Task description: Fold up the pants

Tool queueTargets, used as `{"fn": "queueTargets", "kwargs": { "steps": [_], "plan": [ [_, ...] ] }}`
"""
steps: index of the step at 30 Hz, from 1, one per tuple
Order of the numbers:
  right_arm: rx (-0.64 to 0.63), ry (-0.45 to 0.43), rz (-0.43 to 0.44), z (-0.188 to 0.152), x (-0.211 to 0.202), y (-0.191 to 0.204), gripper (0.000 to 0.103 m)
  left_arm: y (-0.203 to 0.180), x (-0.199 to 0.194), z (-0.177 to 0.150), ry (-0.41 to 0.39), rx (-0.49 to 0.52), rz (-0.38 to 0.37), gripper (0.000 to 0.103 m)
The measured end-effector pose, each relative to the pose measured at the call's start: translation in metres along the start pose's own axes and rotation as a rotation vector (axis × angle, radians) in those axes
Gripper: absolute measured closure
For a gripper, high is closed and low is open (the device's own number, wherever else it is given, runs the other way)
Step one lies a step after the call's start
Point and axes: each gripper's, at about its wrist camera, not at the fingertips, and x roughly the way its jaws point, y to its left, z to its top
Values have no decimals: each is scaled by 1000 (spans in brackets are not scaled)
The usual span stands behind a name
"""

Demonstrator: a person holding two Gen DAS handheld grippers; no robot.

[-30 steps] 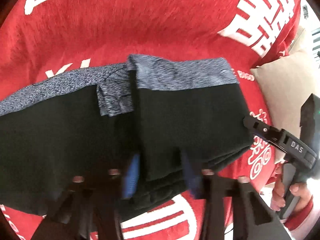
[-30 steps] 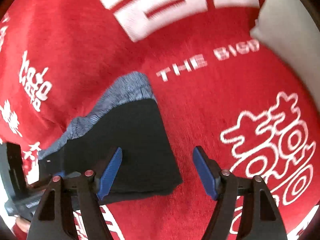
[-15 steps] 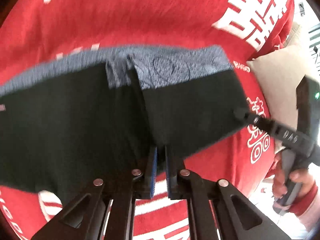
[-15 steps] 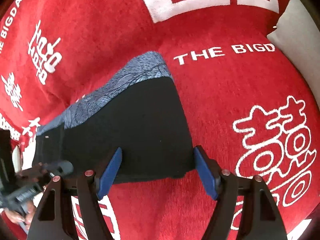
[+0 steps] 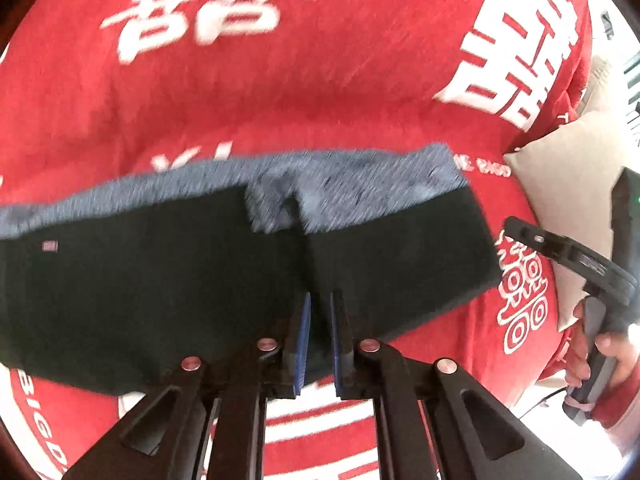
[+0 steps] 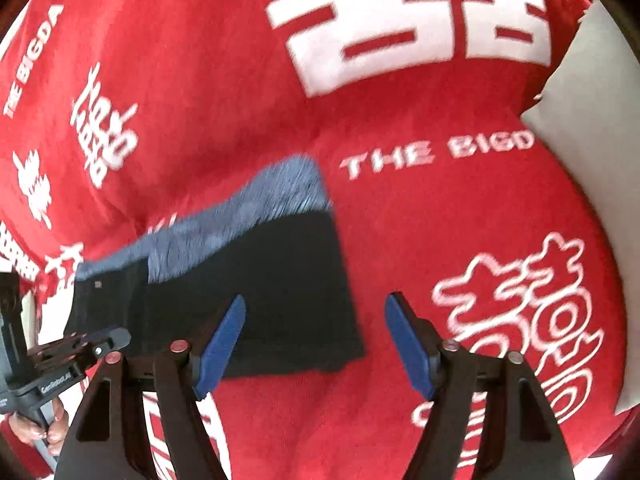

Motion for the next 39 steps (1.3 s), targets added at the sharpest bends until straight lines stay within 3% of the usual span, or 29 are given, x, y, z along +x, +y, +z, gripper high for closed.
{"fn": "queueTargets", "kwargs": {
  "steps": [1, 3, 4, 7, 11, 14, 16, 21, 26, 29, 33, 35, 36, 37, 38, 39],
  "plan": [
    [24, 8, 9, 6, 3, -5, 58, -7, 1, 4, -11, 13, -2, 94],
    [92, 29, 41, 22, 14, -16, 80, -24, 8, 13, -27, 36, 5, 94],
    [112, 31, 45, 29, 20, -18, 84, -32, 15, 16, -28, 44, 5, 94],
    [101, 22, 63, 47, 33, -12, 85, -44, 35, 23, -10, 58, 28, 94],
    [-25, 51, 83, 54, 49, 19, 85, -35, 64, 15, 56, 45, 93, 94],
    [-108, 97, 30, 52, 76, 37, 85, -21, 70, 8, 49, 25, 71, 94],
    [-97, 122, 10, 50, 95, 35, 86, -23, 72, 8, 52, 38, 79, 94],
    [-57, 117, 44, 50, 79, 31, 85, -20, 72, 9, 50, 31, 59, 94],
    [-88, 111, 39, 22, 38, 28, 84, -16, 63, 1, 43, 35, 67, 94],
    [-89, 97, 40, -4, 22, 34, 78, -10, 57, -2, 34, 23, 66, 94],
    [-125, 78, 7, -27, 22, 48, 53, 0, 50, -6, 31, -4, 87, 94],
    [-142, 83, -15, -35, 24, 54, 51, 6, 45, -9, 31, -20, 99, 93],
    [-163, 86, -28, -39, 28, 58, 49, 9, 41, -11, 28, -29, 109, 84],
    [-192, 90, -46, -42, 31, 62, 46, 11, 38, -14, 25, -36, 127, 51],
    [-230, 91, -72, -45, 34, 69, 45, 13, 34, -17, 13, -44, 153, 32],
    [-274, 90, -100, -47, 36, 74, 43, 15, 28, -21, -19, -52, 176, 20]
  ]
}}
